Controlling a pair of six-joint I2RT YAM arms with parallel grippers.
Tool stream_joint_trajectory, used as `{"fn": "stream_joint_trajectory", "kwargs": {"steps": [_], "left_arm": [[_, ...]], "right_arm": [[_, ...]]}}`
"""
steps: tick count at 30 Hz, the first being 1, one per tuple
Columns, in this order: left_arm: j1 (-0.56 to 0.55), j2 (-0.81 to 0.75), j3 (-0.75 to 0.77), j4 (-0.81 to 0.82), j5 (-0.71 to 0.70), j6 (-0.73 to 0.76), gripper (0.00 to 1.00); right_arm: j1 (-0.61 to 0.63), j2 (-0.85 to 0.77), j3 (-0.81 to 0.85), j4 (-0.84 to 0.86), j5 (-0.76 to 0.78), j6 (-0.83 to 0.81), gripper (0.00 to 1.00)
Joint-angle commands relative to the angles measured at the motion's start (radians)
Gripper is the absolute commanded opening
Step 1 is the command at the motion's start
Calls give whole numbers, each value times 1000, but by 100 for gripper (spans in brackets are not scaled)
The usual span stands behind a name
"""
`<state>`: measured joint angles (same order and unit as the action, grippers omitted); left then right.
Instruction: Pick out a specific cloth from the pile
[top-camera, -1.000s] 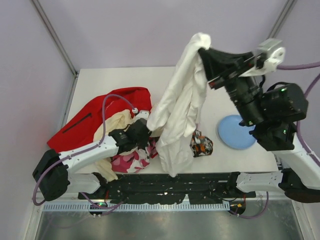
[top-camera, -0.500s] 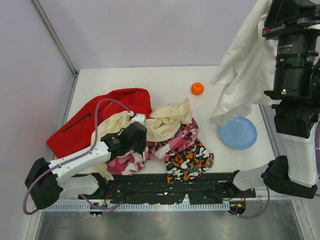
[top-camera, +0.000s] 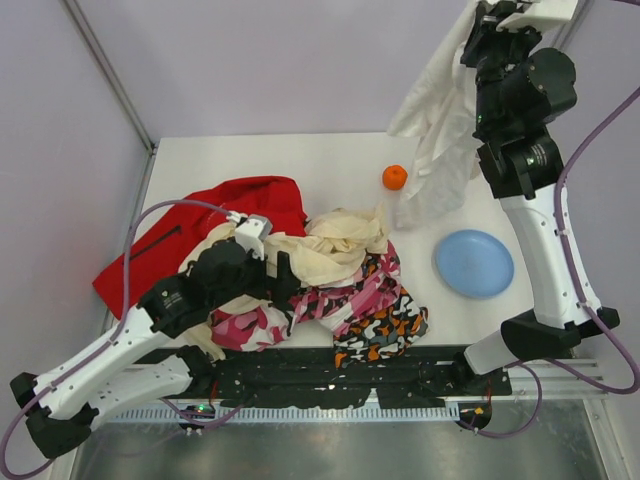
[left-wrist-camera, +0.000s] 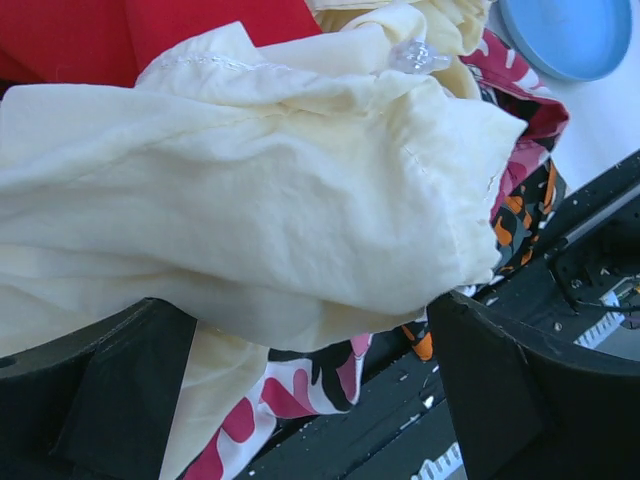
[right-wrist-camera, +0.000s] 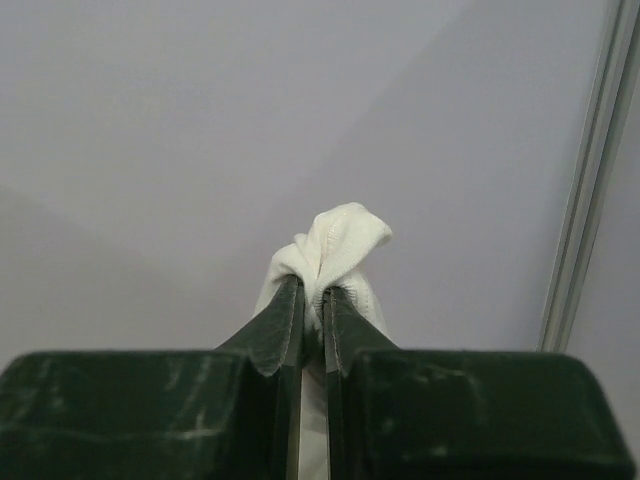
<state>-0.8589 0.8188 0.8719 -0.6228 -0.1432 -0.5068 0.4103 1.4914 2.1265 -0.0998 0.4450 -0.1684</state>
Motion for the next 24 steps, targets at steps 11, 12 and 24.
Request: {"fn": "stream_joint_trajectory", "kwargs": {"steps": [11, 12, 24], "left_arm": [[3, -130, 30, -146, -142, 28, 100], [3, -133, 26, -146, -159, 27, 100], [37, -38, 67, -212, -279, -51, 100]], "right_arm": [[-185, -62, -247, 152, -114, 245, 5], [-192, -60, -252, 152, -114, 248, 5], [-248, -11, -258, 106, 17, 201, 5]]}}
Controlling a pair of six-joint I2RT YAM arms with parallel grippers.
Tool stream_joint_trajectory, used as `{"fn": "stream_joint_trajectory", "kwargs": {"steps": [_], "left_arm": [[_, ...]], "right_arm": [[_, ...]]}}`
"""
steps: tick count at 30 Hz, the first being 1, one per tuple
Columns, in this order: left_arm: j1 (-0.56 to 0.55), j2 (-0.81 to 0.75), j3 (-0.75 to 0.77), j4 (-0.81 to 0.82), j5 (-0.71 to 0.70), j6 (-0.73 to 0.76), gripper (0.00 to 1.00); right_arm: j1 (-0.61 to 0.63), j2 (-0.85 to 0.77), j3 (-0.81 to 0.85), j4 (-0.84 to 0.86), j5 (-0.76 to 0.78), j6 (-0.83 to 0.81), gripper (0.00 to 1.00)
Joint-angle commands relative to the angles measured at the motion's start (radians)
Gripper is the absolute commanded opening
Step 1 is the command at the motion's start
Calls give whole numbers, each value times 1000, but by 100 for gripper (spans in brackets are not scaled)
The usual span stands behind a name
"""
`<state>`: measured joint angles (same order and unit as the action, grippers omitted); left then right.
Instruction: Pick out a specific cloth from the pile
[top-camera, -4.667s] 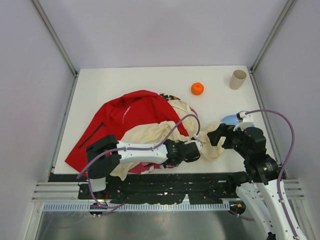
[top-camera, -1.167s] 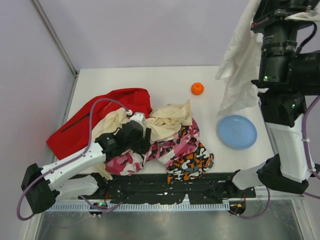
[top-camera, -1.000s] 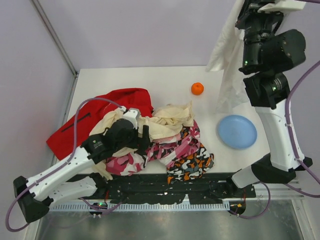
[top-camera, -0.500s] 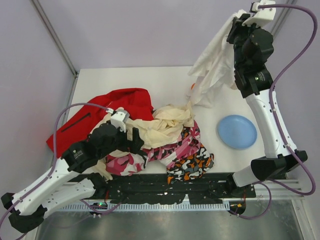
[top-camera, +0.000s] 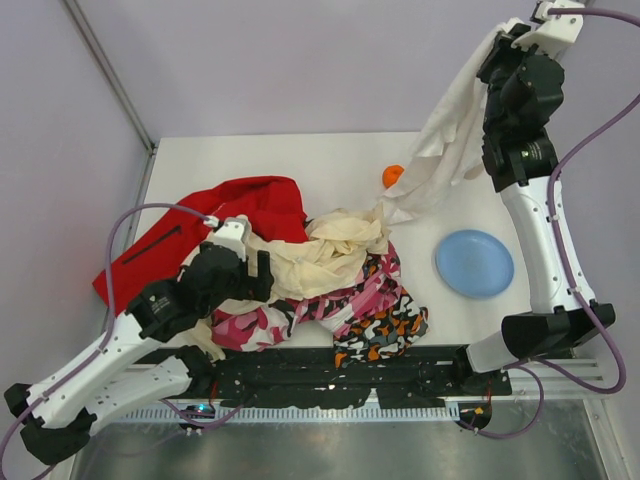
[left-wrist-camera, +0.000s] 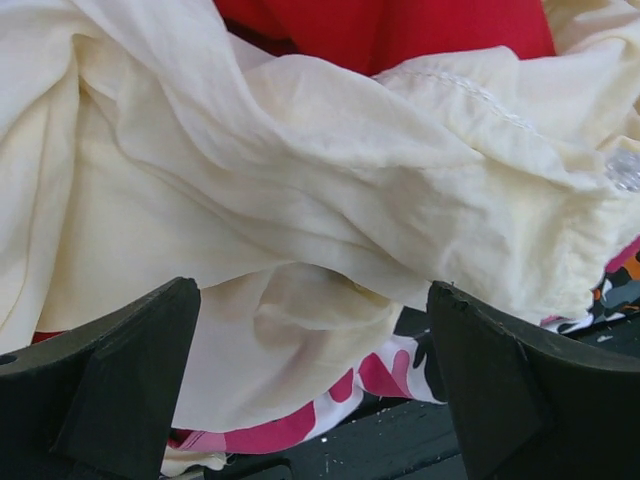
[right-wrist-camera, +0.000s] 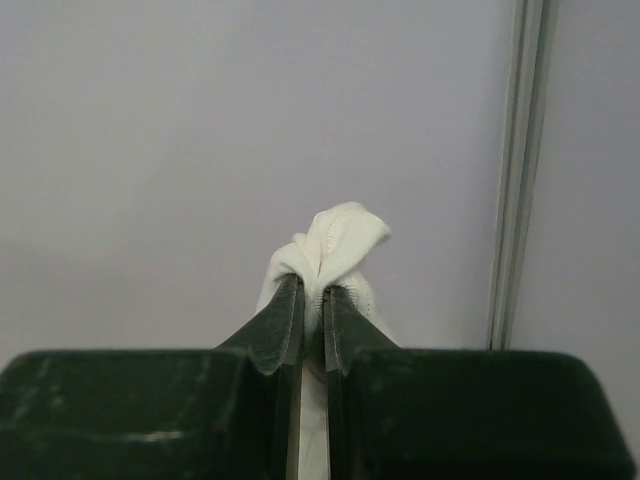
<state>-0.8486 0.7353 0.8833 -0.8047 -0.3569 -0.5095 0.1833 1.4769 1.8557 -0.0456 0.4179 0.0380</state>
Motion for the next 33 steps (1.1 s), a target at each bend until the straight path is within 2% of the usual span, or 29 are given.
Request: {"fn": "stream_joint_trajectory", "kwargs": {"steps": [1, 7, 15, 24, 28, 30, 32, 33], "left_arm": [[34, 55, 62, -31, -66, -60, 100], [97, 32, 68, 2, -50, -73, 100], [140, 22, 63, -24, -53, -109, 100], [155, -11, 59, -68, -71, -138, 100], [158, -42, 65, -88, -79, -139, 100], [157, -53, 77, -97, -83, -141, 100], [158, -63, 95, -113, -97, -139, 100], [158, -68, 104, -122, -103, -139, 100]], "right_arm": [[-19, 5, 1, 52, 21, -16, 5], [-22, -49, -265, 102, 59, 42, 5], [-22, -72, -600, 210, -36, 166, 5], [-27, 72, -799, 210, -19, 304, 5], [-27, 121, -823, 129, -7, 355, 5], [-28, 126, -820, 92, -4, 373, 9], [-30, 119, -803, 53, 1, 381, 22], [-30, 111, -782, 18, 2, 367, 40]]}}
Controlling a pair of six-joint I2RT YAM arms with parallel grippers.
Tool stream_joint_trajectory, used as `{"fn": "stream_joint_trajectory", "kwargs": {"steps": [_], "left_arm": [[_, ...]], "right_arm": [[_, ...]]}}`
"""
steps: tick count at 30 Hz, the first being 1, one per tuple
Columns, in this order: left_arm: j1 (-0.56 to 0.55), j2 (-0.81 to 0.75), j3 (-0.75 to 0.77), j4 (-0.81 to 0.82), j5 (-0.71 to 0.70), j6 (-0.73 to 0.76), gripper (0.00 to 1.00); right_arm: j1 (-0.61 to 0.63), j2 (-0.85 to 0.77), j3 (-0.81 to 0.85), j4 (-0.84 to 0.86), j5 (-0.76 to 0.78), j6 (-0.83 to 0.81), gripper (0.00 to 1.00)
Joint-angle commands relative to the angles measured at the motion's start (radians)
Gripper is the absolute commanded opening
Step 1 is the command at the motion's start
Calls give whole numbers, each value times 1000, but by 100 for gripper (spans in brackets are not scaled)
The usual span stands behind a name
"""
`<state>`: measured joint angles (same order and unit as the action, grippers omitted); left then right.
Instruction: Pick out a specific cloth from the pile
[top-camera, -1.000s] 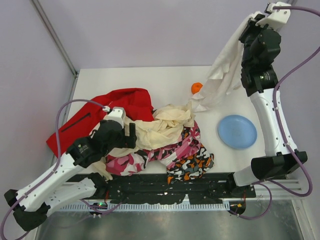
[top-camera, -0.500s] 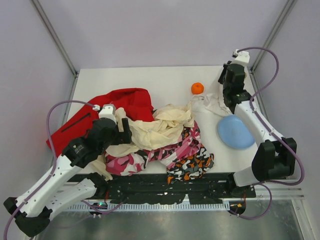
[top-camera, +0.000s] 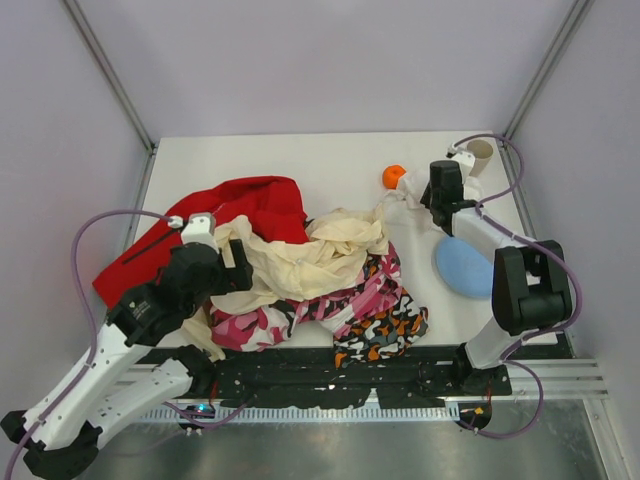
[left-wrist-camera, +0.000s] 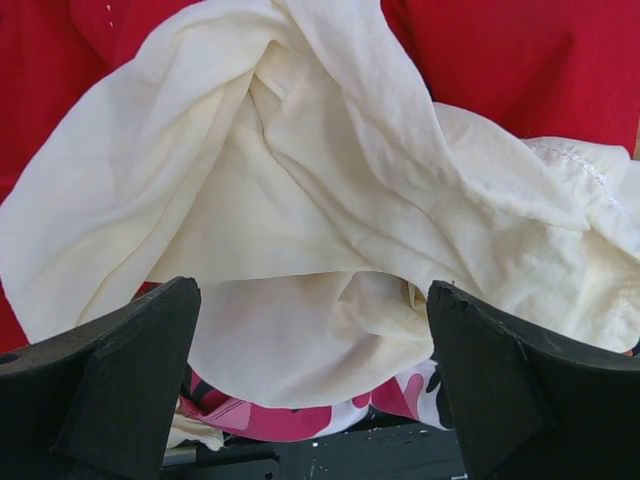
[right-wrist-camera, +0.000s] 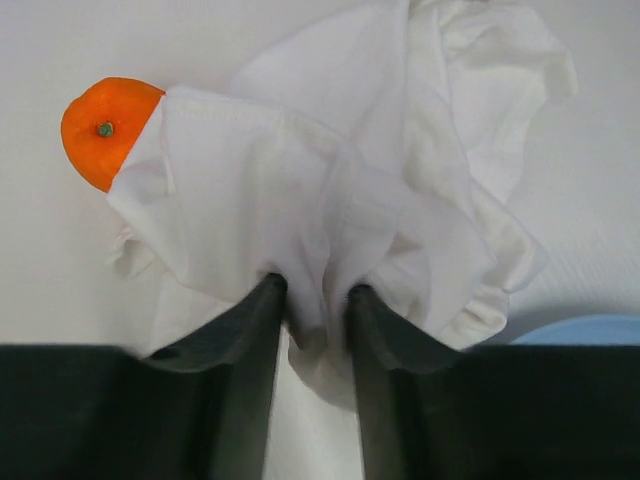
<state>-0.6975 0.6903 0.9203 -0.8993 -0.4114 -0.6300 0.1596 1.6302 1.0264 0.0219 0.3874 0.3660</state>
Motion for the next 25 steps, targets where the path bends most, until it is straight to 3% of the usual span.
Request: {"fn": "stream_joint_trajectory", "kwargs": {"steps": [1, 2, 5, 6, 12, 16, 21, 25], "left_arm": [[7, -28, 75, -35, -53, -19, 100], [6, -32, 83, -42, -58, -19, 100], [7, -60, 101, -58, -75, -20, 100], [7, -70, 109, -62, -81, -20, 100], [6, -115, 127, -86, -167, -79, 100], [7, -117, 129, -78, -142, -86, 100], [6, -103, 121, -82, -132, -103, 100], [7, -94, 117, -75, -110, -106, 100]], "right_arm": [[-9, -59, 60, -65, 25, 27, 51], [-9, -81, 95, -98, 22, 7, 66], [-9, -153, 194, -192, 22, -19, 83], [-8, -202, 213, -232, 36, -21, 94], [-8, -459, 233, -339, 137, -12, 95], [-8, -614, 195, -402, 195, -56, 95], [-8, -762, 48, -338, 249, -85, 95], [-9, -806, 21, -323, 242, -113, 95]]}}
